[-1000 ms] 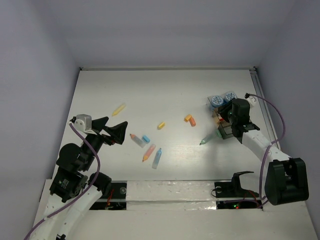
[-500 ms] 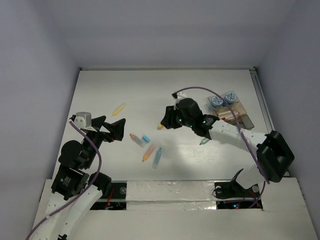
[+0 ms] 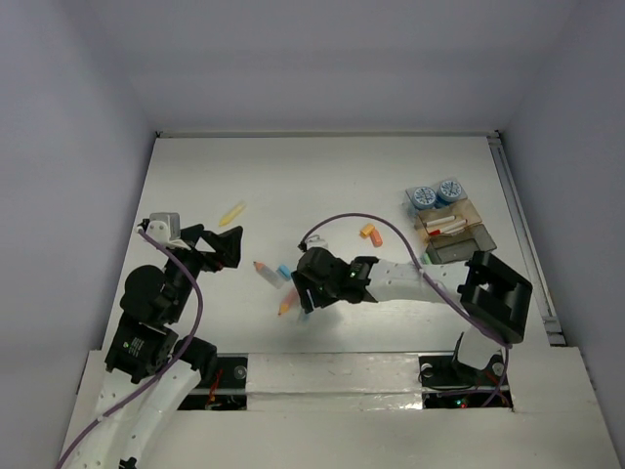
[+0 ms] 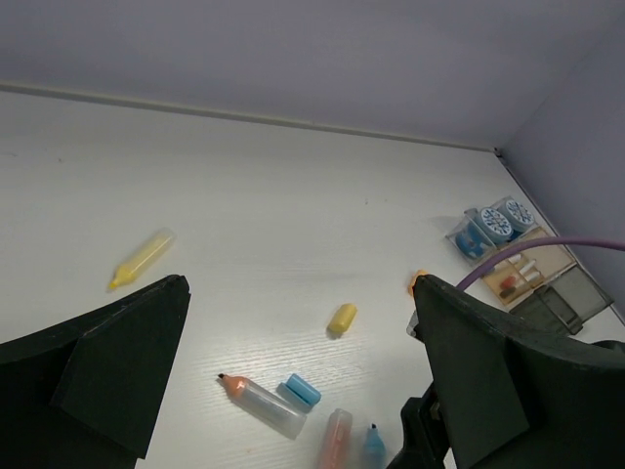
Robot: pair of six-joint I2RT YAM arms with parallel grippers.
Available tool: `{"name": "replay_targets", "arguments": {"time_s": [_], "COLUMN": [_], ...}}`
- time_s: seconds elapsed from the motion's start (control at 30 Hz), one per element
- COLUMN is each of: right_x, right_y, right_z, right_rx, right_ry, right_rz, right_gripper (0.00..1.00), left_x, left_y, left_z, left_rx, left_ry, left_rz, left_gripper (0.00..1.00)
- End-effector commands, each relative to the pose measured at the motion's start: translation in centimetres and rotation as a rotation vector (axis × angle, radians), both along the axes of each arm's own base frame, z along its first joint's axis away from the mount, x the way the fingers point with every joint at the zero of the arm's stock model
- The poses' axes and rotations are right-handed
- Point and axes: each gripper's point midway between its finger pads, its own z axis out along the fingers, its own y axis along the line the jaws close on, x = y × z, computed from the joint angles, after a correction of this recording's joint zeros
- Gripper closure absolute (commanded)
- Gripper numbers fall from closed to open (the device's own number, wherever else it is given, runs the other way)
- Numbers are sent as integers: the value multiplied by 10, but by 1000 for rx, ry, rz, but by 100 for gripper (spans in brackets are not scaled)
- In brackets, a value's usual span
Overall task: Sort the stationery into containers
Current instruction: Pick up the pen from the center of the board.
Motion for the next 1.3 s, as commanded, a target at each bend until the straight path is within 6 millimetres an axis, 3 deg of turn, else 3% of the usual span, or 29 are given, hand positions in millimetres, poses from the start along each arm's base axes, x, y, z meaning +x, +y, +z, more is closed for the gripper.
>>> {"name": "replay_targets", "arguments": {"time_s": [0.0, 0.33, 0.6, 0.73, 0.83, 0.9, 1.1, 1.17, 1.27], "right_x": [6, -4, -5, 1, 4, 6, 14, 17, 18], "right_y": [14, 34, 20, 1, -10, -15, -15, -15, -14], "right_z": [5, -15, -27, -31, -35, -39, -50, -53, -53], "right_rx": [16, 37, -33, -112, -168, -206, -266, -287, -292], "right_ry": [-2, 79, 82, 42, 19, 13, -11, -18, -18], "right_rz": [-61, -48, -71, -102, -112, -115, -115, -118, -118], "right_gripper": [29, 34, 56, 62, 58, 48, 46, 49, 65], "left_x": [1, -1, -4, -5, -5, -5, -4, -5, -4], "left_y": [-3, -5, -6, -5, -5, -5, -5, -5, -4], "left_z": [11, 14, 16, 17, 17, 17, 17, 18, 18], "left_rx": [-17, -16, -21, -22, -23, -23, -25, -27, -27], "left_ry": [-41, -54, -62, -67, -70, -70, -66, -69, -65], "left_rz": [-17, -35, -40, -38, -38, -38, -37, -37, -31], "left_gripper": [1, 1, 1, 1, 1, 1, 1, 1, 1]}}
